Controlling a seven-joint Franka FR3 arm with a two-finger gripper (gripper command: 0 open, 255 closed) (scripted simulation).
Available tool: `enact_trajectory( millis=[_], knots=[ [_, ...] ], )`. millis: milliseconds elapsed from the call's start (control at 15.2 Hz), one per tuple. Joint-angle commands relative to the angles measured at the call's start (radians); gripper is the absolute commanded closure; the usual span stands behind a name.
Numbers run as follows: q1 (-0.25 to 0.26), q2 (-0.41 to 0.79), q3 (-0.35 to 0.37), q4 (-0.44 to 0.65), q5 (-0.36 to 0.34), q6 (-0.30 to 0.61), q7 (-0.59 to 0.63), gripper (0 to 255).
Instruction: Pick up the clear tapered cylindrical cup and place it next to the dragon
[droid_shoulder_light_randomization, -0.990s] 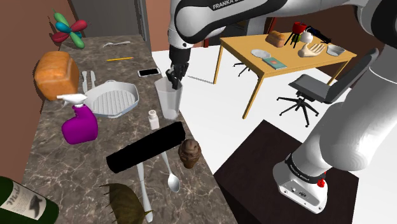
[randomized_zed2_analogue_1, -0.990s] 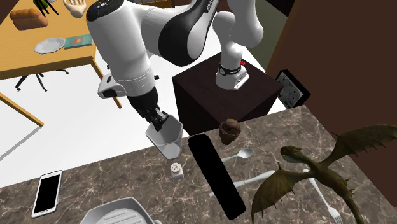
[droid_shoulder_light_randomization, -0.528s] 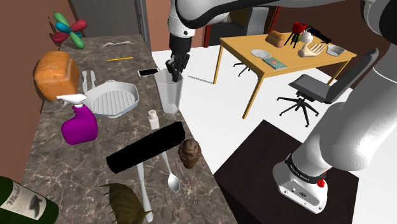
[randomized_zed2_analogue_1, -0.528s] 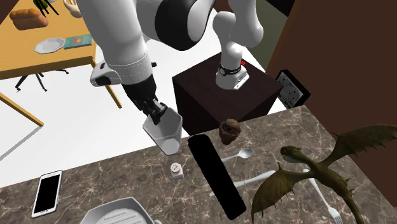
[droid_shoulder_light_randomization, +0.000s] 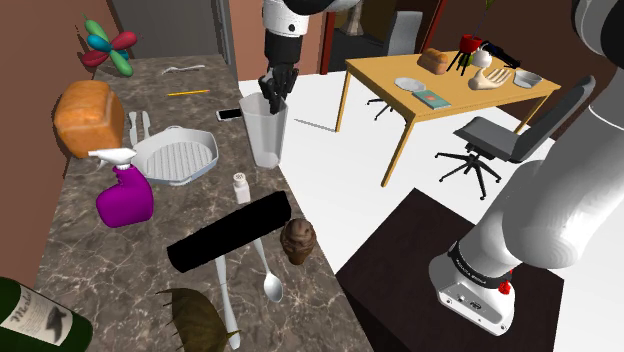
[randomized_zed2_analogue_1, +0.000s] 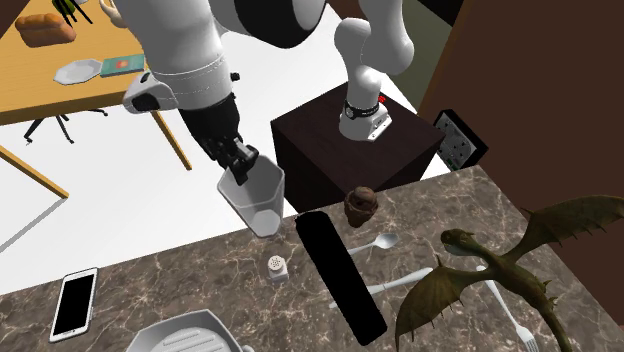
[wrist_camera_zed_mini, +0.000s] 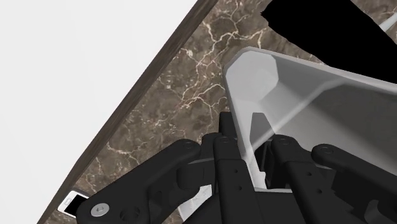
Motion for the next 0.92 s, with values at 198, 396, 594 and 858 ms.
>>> enact_trajectory(
  millis=[198,396,594,858],
  knots=[
    [-0.001,-0.005,-0.001,0.066,-0.001,-0.07,0.005,255],
    [-0.002,-0.004,-0.001,0.107,-0.003,-0.11,0.009,255],
    [-0.002,0.0,-0.002,0.151,-0.004,-0.151,0.013,255],
    [-0.002,0.007,-0.002,0.215,-0.006,-0.206,0.019,255]
  ],
)
